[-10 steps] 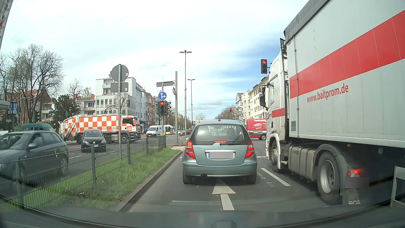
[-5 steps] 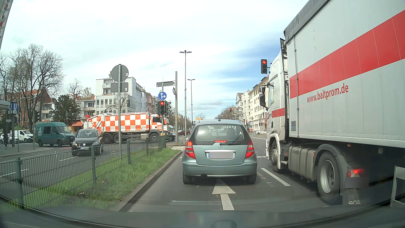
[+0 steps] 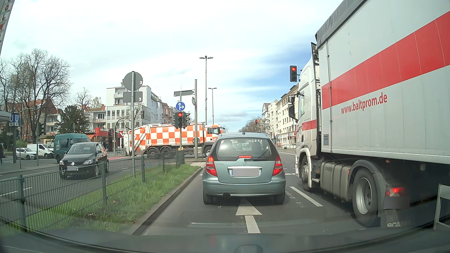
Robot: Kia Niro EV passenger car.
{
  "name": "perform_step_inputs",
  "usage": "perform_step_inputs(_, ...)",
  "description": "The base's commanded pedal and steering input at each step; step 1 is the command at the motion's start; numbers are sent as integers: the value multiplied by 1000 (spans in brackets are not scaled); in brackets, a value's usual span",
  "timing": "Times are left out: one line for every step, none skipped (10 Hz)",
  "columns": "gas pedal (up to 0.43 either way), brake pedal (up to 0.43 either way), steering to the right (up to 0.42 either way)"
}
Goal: Follow the waypoints while adhering to traffic rules and regulations
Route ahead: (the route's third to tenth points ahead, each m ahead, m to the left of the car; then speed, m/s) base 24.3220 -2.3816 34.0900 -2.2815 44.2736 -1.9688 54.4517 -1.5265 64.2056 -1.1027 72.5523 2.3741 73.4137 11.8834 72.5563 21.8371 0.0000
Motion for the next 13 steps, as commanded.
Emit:
perform_step_inputs(0, 0, 2)
perform_step_inputs(0, 0, 2)
perform_step_inputs(0, 0, 2)
perform_step_inputs(0, 0, 2)
perform_step_inputs(0, 0, 2)
perform_step_inputs(0, 0, 2)
perform_step_inputs(0, 0, 2)
perform_step_inputs(0, 0, 2)
perform_step_inputs(0, 0, 2)
perform_step_inputs(0, 0, 2)
perform_step_inputs(0, 0, 2)
perform_step_inputs(0, 0, 2)
perform_step_inputs(0, 0, 2)
